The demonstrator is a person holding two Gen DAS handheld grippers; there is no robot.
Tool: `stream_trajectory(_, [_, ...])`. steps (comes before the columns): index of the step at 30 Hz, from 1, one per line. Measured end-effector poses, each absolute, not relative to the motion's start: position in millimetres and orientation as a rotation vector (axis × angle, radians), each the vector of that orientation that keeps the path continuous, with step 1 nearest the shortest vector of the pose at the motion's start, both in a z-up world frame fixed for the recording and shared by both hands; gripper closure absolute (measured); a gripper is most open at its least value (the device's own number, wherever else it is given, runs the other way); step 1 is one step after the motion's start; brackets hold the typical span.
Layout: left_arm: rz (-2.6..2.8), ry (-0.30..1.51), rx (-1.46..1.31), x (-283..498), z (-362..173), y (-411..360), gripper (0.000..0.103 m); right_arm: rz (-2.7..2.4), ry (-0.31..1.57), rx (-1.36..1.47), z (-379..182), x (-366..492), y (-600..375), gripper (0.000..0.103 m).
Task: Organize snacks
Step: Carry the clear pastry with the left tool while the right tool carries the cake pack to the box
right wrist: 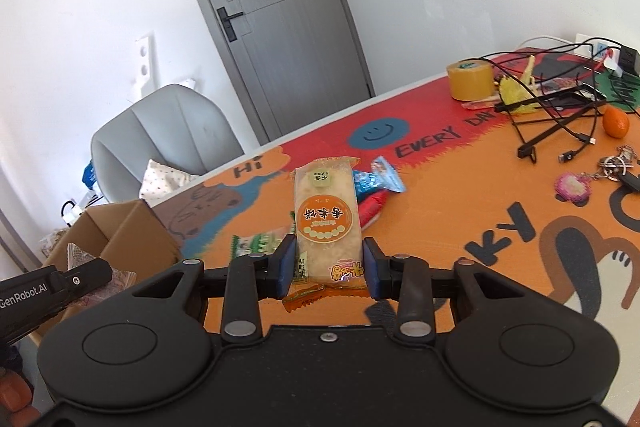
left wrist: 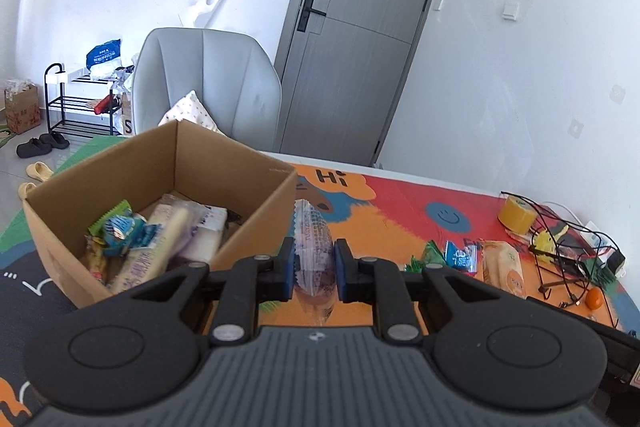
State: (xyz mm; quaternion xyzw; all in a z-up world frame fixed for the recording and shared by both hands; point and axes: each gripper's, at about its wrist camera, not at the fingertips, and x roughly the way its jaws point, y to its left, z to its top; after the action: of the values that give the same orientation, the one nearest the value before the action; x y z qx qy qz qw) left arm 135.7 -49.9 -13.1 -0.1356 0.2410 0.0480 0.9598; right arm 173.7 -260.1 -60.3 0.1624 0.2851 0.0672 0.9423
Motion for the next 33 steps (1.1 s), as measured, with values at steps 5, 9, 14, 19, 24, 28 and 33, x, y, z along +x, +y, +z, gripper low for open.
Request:
stream_trajectory(5, [0.102,0.461,-0.281,131.3,-4.9,-34.1,0.085,0.159,0.557,0.321,-50.0,171.4,-243.3,0.068])
stream_trajectory(9, [0.121,0.440,-0.283,130.5,1.4,-18.9,0.085,0.181,0.544,0.315,-43.5,171.3,-228.1,0.067])
stream_trajectory(14, [0.154,0.415,-0.283,131.2,9.0,-1.7,0.085,0.220,0.536,0.306,-37.2,172.5,-206.6,0.068])
stream_trajectory(19, [0.192,0.393,-0.291,130.5,15.2,14.7,0.085,0.261,0.531,0.293,-30.4,173.5,-186.7,0.067])
stream_trajectory(24, [0.223,0.387,-0.291,133.4,20.7,30.6,0.085,0.301,0.519,0.284,-22.6,175.0,-172.5,0.067])
stream_trajectory(28, [0.241,0.390,-0.304,138.6,20.0,46.0,0.085,0.323,0.517,0.266,-19.3,179.0,-161.0,0.067])
stream_trajectory(33, [0.261,0.398,-0.322,148.0,17.2,63.4,0.085,0.346,0.524,0.246,-20.4,184.7,-144.3,0.067])
